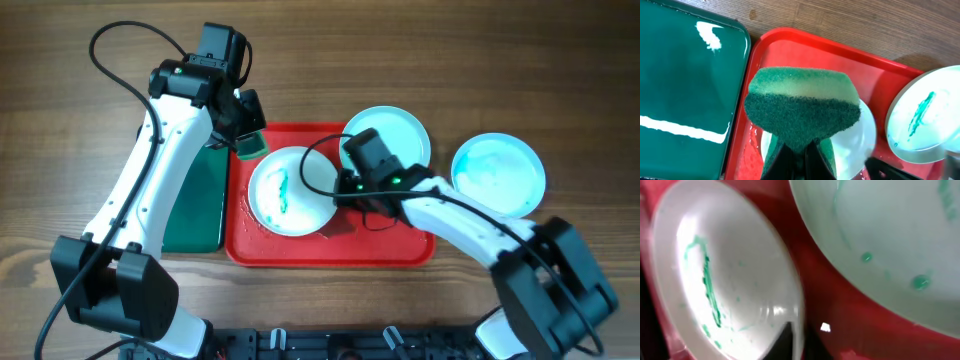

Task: Clean dirty plates on tray and stack at the side
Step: 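Grip the lower-right plate's rim with the right gripper and drag it left, then scrub the held plate with the sponge in the left gripper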

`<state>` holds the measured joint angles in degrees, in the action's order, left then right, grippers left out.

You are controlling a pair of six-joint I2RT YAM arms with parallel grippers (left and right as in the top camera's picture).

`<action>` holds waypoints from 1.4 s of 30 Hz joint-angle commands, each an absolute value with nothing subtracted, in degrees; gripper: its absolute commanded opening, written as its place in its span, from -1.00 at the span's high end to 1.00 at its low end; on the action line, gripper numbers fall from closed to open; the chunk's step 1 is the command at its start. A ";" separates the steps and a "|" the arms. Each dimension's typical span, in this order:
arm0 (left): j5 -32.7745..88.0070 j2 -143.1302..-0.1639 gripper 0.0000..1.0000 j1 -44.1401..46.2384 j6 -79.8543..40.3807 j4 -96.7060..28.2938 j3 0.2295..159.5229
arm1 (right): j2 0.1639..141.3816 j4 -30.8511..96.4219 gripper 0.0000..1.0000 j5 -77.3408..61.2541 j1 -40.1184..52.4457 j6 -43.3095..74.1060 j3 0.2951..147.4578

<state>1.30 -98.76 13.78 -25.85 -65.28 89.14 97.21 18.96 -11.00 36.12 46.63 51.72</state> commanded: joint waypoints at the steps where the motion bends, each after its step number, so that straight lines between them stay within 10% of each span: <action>1: 0.38 -97.41 0.92 13.89 -26.17 -65.73 89.84 | 101.14 18.65 0.57 -10.44 36.69 48.01 54.08; 10: 1.54 -97.51 0.92 14.04 -23.86 -61.34 81.01 | 105.67 13.45 0.91 -10.02 36.69 46.46 54.92; 26: 3.11 -97.71 0.92 16.86 -12.36 -34.00 54.11 | 105.93 12.23 0.92 -13.54 36.69 43.57 54.92; 33: 28.25 -97.73 0.92 20.45 -6.81 -35.14 54.11 | 105.93 12.03 0.91 -13.76 36.69 43.48 54.92; 42: -7.01 -97.73 0.92 18.35 -21.54 -24.82 54.11 | 105.93 12.01 0.91 -13.96 36.69 43.46 54.92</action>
<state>10.33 -97.76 19.33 -15.40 -27.27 54.37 104.64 12.25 -12.23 36.60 44.29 54.06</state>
